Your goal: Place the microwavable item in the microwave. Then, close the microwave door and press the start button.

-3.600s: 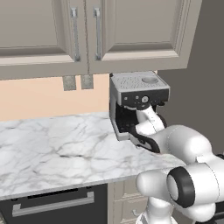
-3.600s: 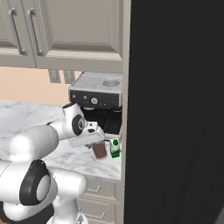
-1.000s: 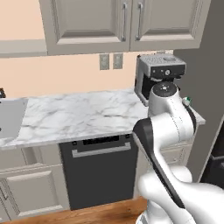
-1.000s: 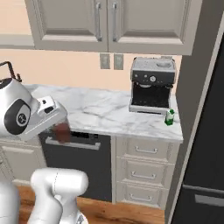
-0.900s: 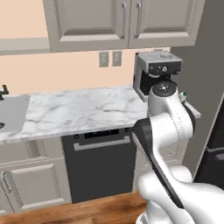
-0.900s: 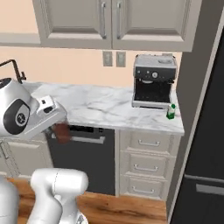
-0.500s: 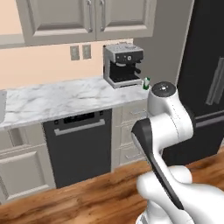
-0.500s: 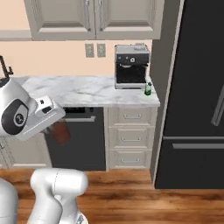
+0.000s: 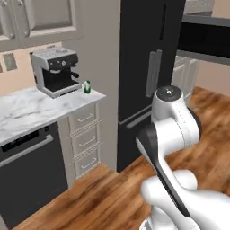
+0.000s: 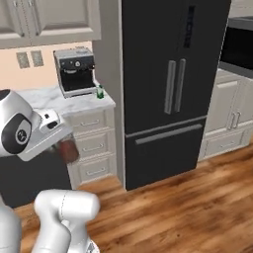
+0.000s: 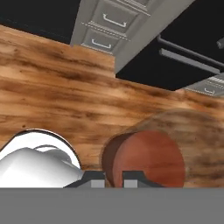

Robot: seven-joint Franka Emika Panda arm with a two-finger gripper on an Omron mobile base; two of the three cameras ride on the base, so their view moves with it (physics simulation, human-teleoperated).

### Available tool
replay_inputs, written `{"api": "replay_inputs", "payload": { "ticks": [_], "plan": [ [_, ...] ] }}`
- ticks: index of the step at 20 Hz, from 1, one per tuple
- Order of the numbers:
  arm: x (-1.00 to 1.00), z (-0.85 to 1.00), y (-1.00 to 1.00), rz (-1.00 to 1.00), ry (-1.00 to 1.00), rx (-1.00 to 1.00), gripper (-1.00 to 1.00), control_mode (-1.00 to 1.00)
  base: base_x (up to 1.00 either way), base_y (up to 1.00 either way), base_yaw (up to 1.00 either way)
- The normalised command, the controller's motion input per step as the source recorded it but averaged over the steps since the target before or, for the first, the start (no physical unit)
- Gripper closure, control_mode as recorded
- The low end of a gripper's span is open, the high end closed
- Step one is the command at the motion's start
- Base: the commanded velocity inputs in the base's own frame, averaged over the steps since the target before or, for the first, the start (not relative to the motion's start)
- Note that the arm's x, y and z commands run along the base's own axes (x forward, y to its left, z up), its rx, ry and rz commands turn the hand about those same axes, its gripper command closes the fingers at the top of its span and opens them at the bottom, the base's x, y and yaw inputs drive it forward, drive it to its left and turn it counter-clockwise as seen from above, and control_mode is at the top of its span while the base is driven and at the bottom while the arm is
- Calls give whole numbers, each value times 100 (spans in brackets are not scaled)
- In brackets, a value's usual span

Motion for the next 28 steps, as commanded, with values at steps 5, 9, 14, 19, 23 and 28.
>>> {"api": "replay_inputs", "payload": {
  "ticks": [5,9,14,19,23,28],
  "plan": [
    [0,0,0,0,0,0,100,100,40,-73,-32],
    [0,0,0,0,0,0,100,100,48,-98,-28],
    [0,0,0,0,0,0,100,100,48,-97,-26],
    [0,0,0,0,0,0,100,100,37,-100,-22],
    [0,0,0,0,0,0,100,100,41,-100,-10],
    [0,0,0,0,0,0,100,100,45,-100,-2]
  ]
}}
